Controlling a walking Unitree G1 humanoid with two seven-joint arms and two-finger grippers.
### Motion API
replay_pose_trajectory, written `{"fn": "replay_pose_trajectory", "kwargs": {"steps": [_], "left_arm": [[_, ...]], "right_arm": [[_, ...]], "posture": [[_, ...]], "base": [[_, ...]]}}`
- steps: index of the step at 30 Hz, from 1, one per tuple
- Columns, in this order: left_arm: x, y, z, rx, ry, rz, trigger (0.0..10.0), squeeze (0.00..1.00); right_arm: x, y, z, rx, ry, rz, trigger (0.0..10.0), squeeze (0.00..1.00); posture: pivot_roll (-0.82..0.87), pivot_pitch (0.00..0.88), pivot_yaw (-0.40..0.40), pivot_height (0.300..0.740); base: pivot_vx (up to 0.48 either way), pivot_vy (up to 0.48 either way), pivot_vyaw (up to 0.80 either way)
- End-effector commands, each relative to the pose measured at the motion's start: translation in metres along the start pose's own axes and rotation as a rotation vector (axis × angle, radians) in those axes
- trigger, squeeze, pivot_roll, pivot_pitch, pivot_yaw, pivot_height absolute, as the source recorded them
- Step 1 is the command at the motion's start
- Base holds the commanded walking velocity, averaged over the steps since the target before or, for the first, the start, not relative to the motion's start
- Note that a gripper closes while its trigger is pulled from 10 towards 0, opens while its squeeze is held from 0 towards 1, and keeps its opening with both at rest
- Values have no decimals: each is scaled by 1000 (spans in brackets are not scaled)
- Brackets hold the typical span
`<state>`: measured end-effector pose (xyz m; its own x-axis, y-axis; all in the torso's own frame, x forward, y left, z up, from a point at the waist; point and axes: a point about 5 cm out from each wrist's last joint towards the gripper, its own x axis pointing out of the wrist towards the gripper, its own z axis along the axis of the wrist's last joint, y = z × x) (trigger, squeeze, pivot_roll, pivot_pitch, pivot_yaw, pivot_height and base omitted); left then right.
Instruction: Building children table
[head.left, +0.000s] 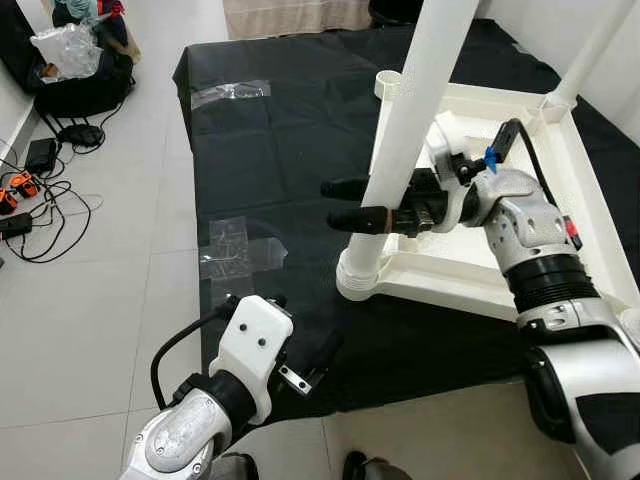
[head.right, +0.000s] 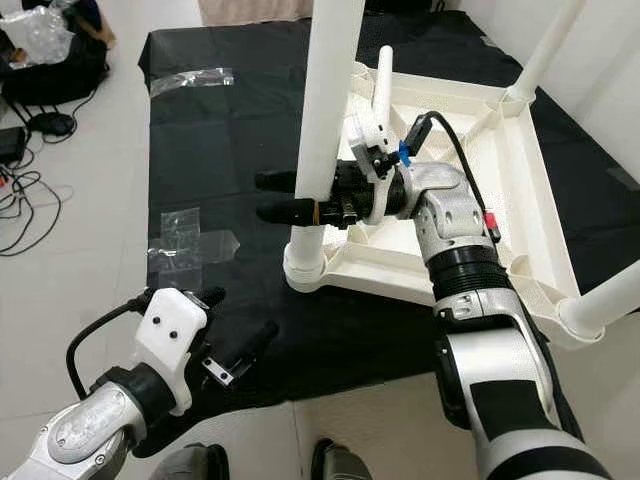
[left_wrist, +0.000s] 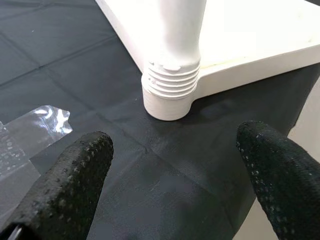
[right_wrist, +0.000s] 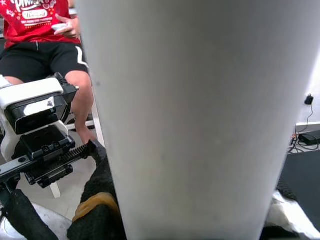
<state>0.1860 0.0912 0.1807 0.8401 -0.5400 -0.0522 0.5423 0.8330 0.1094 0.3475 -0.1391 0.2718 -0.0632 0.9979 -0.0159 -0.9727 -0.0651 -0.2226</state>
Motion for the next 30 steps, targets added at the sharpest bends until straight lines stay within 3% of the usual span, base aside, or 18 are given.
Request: {"fn": "replay_pose_trajectory", "kwargs": {"steps": [1, 18, 25, 30], "left_arm": [[-1, 0, -3, 3, 11, -1, 10000, 0], [-1, 0, -2, 7, 4, -3, 10000, 0], [1, 0, -1, 14, -1, -8, 10000, 0], [5, 5, 1, 21, -13, 6, 10000, 0]], "right_arm": [[2, 3, -9, 19, 20, 22, 10000, 0], [-13, -3, -4, -4, 81, -35, 10000, 0], [-11, 0, -9, 8, 84, -28, 10000, 0], [-6, 0, -22, 20, 105, -99, 10000, 0]], "posture": [[107, 206, -46, 740], [96, 191, -43, 740], [92, 193, -41, 740], [89, 202, -41, 740]], "base": [[0, 0, 0], [0, 0, 0], [0, 0, 0], [0, 0, 0]]}}
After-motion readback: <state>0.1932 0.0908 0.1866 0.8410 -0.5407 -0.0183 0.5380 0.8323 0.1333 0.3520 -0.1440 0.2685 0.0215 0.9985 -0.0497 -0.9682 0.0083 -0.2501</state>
